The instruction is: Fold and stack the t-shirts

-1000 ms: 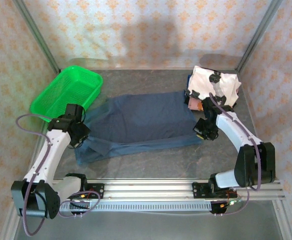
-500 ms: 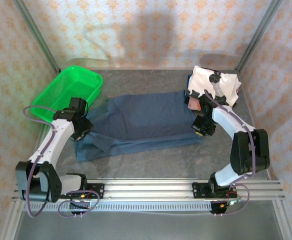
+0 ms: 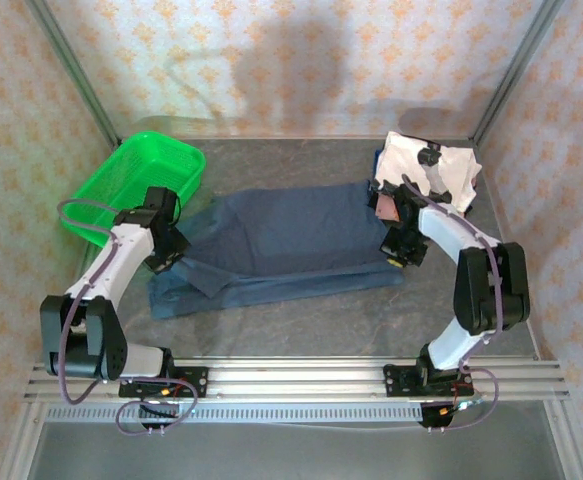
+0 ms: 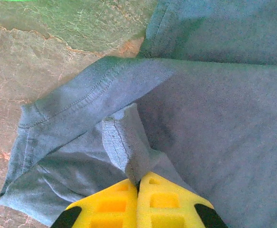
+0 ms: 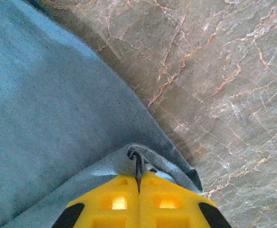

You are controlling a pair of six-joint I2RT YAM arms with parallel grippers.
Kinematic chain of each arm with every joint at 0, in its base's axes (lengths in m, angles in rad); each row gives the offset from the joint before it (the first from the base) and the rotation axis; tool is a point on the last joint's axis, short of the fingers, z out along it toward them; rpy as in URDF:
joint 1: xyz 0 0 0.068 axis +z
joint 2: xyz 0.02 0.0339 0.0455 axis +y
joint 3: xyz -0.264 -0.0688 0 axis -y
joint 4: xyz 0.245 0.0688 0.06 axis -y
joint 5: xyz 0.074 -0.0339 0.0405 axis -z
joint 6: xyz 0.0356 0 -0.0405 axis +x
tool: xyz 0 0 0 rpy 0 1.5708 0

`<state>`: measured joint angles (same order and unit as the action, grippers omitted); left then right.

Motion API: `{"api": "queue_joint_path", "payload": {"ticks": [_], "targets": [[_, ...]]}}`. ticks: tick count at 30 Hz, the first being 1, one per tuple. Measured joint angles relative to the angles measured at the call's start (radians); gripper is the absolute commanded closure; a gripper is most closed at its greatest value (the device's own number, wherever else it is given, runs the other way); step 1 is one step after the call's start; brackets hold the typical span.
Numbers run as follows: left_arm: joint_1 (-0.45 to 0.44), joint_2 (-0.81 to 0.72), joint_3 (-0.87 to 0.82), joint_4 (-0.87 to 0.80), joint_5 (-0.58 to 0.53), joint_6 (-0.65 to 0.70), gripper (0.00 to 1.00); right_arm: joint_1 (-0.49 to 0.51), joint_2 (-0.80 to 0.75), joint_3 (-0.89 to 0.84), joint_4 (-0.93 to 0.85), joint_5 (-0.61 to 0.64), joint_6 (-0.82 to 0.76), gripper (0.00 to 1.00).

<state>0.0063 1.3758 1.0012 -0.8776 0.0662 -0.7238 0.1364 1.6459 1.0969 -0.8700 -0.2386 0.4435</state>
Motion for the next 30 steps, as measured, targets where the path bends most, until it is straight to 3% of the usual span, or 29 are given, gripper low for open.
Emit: {"api": "queue_joint_path", "payload": {"ticks": [5,7,11,16,24,30], "targets": [[0.000,0.042,0.027,0.014,0.000,0.000,0.99,0.000,0.042,0.026,0.007,0.004,0.000,0.92],[0.000,0.062,0.049,0.018,0.001,0.000,0.92,0.000,0.060,0.047,0.007,0.007,0.000,0.83],[0.000,0.084,0.100,0.027,0.008,0.003,0.59,0.000,0.086,0.120,0.012,0.018,-0.007,0.67],[0.000,0.059,0.201,0.030,0.030,-0.025,0.35,0.000,0.075,0.230,0.022,0.022,-0.019,0.56],[0.000,-0.150,0.323,-0.006,0.060,-0.059,0.08,-0.003,-0.156,0.281,0.006,-0.008,-0.045,0.26],[0.000,-0.347,0.250,-0.091,0.057,-0.056,0.03,-0.005,-0.409,0.141,0.006,-0.085,-0.064,0.16]]}}
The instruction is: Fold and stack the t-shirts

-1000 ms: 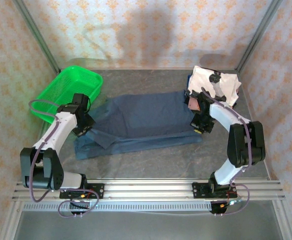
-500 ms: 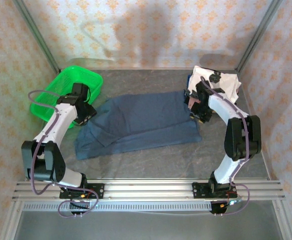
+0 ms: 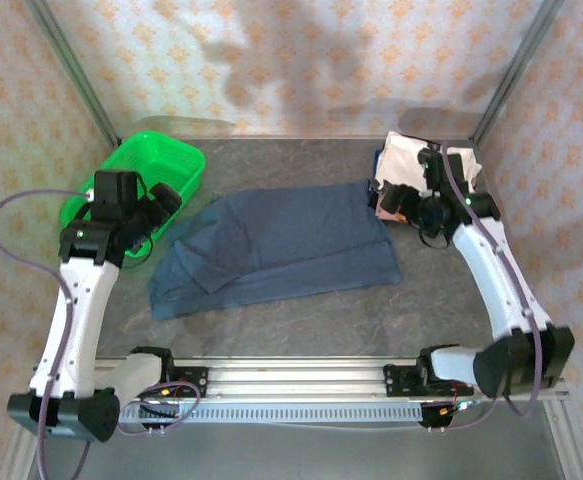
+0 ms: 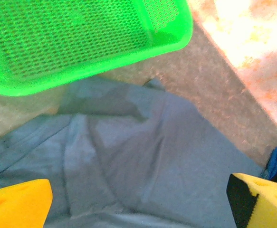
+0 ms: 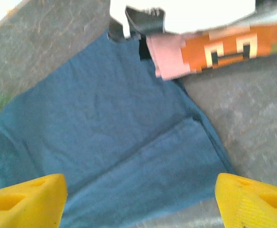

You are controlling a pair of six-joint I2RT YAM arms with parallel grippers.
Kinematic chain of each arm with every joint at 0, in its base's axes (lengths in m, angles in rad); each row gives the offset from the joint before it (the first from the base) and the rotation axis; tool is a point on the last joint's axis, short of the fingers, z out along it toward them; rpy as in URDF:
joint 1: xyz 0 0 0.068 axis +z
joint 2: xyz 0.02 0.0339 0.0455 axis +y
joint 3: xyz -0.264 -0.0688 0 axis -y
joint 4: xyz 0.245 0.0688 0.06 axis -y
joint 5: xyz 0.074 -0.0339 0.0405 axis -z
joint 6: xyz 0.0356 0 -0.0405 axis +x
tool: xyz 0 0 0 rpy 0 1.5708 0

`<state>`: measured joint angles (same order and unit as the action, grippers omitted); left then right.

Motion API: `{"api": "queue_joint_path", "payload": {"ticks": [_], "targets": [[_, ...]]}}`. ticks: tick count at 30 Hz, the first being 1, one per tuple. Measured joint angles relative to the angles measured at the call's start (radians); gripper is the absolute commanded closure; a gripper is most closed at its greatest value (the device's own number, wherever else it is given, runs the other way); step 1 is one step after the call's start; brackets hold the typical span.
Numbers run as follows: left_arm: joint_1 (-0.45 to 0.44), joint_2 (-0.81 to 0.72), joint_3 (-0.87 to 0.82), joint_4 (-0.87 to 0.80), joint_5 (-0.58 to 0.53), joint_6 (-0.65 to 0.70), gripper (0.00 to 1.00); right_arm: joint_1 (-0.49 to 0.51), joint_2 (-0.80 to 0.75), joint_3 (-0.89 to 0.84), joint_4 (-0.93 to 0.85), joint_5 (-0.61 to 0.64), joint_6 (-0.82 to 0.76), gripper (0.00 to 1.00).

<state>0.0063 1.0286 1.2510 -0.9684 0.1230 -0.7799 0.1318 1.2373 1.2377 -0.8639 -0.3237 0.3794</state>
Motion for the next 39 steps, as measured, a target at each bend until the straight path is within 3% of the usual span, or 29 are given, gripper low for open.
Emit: {"api": "queue_joint_path", "payload": {"ticks": [4,13,26,29,35,39], "targets": [[0.001,-0.093,-0.147,-0.050,0.004,-0.006,0.03,0.000,-0.080,-0.138,-0.015,-0.042,0.010,0.16],[0.014,-0.125,-0.456,-0.048,0.056,-0.058,0.10,-0.019,-0.069,-0.389,0.010,-0.090,0.107,0.19],[0.047,-0.080,-0.685,0.130,0.072,-0.144,0.23,-0.095,0.216,-0.483,0.277,-0.130,0.211,0.43],[0.049,-0.033,-0.691,0.167,0.071,-0.147,0.24,-0.098,0.257,-0.473,0.285,-0.126,0.224,0.53],[0.049,0.041,-0.691,0.209,0.052,-0.137,0.25,-0.100,0.294,-0.436,0.198,-0.066,0.221,0.87],[0.048,-0.008,-0.686,0.209,0.048,-0.135,0.24,-0.098,0.292,-0.423,0.187,-0.026,0.196,0.96]]}}
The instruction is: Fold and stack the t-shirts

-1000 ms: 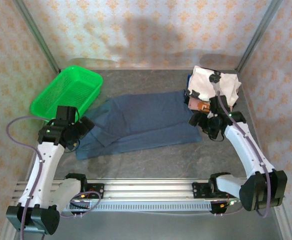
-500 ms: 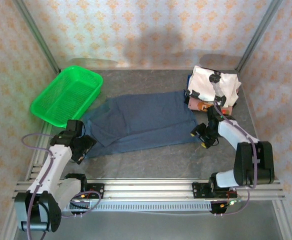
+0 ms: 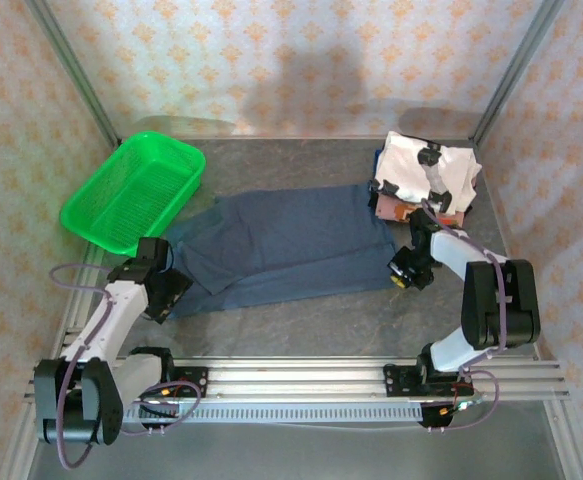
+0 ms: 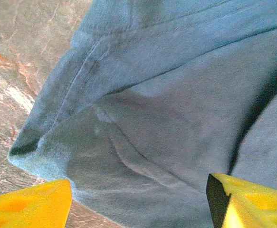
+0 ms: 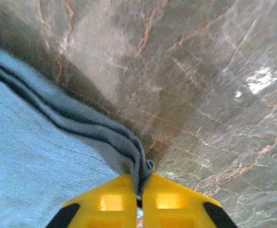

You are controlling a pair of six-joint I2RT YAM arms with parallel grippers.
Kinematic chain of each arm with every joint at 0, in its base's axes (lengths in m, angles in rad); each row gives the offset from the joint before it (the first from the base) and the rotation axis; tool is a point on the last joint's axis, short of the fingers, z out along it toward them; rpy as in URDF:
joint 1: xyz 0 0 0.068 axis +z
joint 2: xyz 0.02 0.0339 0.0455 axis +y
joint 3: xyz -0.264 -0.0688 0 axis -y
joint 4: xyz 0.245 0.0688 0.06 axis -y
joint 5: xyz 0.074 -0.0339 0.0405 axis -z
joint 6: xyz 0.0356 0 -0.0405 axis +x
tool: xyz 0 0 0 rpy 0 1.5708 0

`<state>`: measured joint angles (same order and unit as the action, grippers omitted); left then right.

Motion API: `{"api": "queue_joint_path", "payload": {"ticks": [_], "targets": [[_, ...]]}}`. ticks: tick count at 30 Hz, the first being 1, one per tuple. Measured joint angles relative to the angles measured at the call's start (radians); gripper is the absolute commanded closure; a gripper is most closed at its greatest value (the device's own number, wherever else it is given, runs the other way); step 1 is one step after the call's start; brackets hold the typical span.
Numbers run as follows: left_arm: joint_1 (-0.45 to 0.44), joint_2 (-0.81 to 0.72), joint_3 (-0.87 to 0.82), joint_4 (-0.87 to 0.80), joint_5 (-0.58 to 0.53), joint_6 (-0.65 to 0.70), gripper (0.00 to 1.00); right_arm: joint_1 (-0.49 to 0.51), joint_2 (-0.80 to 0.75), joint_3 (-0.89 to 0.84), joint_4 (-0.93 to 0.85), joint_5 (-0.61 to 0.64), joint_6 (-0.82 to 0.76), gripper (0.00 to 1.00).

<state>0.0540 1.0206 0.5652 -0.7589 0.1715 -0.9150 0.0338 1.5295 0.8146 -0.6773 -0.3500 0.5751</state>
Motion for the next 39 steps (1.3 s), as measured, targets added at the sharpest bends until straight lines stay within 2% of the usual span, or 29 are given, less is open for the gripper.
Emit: {"api": "queue_joint_path", "payload": {"ticks": [8,10,11,12,13,17,19,23,24,25,33,39], "targets": [[-0.092,-0.116,0.016,-0.019,0.002,-0.024,0.24,0.000,-0.094,-0.046,-0.051,0.084,-0.019,0.95],[-0.112,-0.149,0.016,-0.021,0.009,-0.047,0.24,0.000,-0.124,-0.072,-0.066,0.097,-0.018,0.91],[-0.121,-0.161,0.016,-0.021,0.014,-0.058,0.24,0.000,-0.130,-0.079,-0.072,0.099,-0.018,0.85],[-0.134,-0.169,0.016,-0.021,0.023,-0.072,0.24,0.000,-0.132,-0.083,-0.076,0.099,-0.021,0.71],[-0.148,-0.171,0.016,-0.020,0.031,-0.085,0.25,0.000,-0.133,-0.084,-0.081,0.099,-0.016,0.62],[-0.222,-0.148,0.018,-0.002,0.058,-0.139,0.30,0.000,-0.165,-0.082,-0.095,0.094,-0.022,0.38],[-0.272,-0.106,0.027,0.016,0.069,-0.167,0.31,0.000,-0.212,-0.075,-0.098,0.075,-0.042,0.28],[-0.339,-0.029,0.040,0.058,0.083,-0.214,0.36,0.000,-0.325,-0.045,-0.088,0.011,-0.076,0.21],[-0.348,-0.015,0.040,0.070,0.084,-0.226,0.36,0.002,-0.357,-0.034,-0.081,-0.011,-0.086,0.05],[-0.354,-0.002,0.040,0.084,0.084,-0.239,0.37,0.004,-0.383,-0.026,-0.074,-0.031,-0.091,0.01],[-0.370,0.127,0.021,0.209,0.106,-0.308,0.42,0.051,-0.551,-0.013,0.023,-0.164,-0.128,0.01],[-0.375,0.193,0.021,0.230,0.109,-0.319,0.48,0.067,-0.578,-0.016,0.051,-0.212,-0.127,0.01]]}}
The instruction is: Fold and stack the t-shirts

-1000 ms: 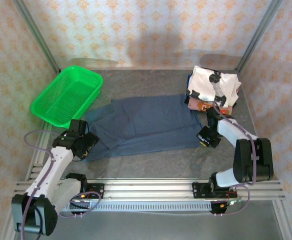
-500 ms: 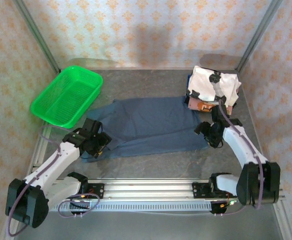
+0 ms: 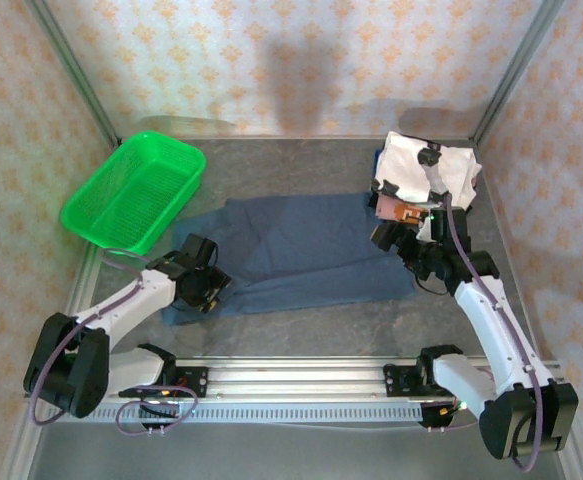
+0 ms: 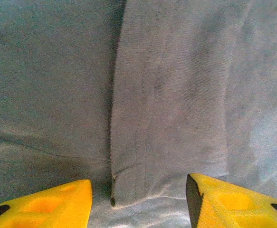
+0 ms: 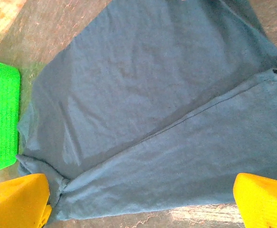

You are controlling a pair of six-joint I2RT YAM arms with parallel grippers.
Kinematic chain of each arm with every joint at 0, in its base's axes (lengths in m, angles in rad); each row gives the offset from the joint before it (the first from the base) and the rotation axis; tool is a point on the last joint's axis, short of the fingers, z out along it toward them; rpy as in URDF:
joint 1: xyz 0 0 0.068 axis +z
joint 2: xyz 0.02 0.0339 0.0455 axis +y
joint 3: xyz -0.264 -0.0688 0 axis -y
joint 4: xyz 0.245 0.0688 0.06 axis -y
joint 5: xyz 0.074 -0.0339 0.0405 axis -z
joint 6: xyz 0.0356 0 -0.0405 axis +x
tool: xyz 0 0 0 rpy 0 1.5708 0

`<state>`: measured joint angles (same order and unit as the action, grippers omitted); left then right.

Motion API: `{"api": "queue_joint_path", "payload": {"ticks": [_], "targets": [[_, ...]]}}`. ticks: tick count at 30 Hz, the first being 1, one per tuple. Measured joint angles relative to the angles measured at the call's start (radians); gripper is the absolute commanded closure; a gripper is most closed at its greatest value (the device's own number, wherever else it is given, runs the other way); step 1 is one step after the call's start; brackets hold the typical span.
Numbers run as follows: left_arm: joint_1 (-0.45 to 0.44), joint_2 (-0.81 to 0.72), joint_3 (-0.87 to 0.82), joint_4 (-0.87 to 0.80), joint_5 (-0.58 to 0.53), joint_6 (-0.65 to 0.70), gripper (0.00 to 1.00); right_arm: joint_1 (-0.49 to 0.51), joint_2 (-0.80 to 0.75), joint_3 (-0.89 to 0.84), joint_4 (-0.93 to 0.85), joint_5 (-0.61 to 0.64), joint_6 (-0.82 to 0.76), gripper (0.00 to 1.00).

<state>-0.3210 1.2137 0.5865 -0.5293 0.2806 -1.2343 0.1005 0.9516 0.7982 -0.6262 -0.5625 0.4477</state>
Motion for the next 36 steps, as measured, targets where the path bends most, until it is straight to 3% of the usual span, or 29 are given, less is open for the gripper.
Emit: {"api": "queue_joint_path", "payload": {"ticks": [8,17,25,36], "targets": [[-0.008,0.051,0.000,0.019,0.000,-0.011,0.66,0.002,0.000,-0.010,-0.001,-0.008,0.000,0.01],[-0.013,0.052,0.009,0.029,0.000,-0.019,0.99,0.002,-0.001,-0.010,-0.001,-0.008,0.000,0.01],[-0.013,0.081,0.098,0.016,-0.002,0.013,1.00,0.002,-0.001,-0.010,-0.001,-0.008,0.000,0.01],[-0.013,0.325,0.356,-0.007,-0.004,0.147,1.00,0.002,-0.001,-0.019,-0.001,-0.008,0.000,0.01]]}}
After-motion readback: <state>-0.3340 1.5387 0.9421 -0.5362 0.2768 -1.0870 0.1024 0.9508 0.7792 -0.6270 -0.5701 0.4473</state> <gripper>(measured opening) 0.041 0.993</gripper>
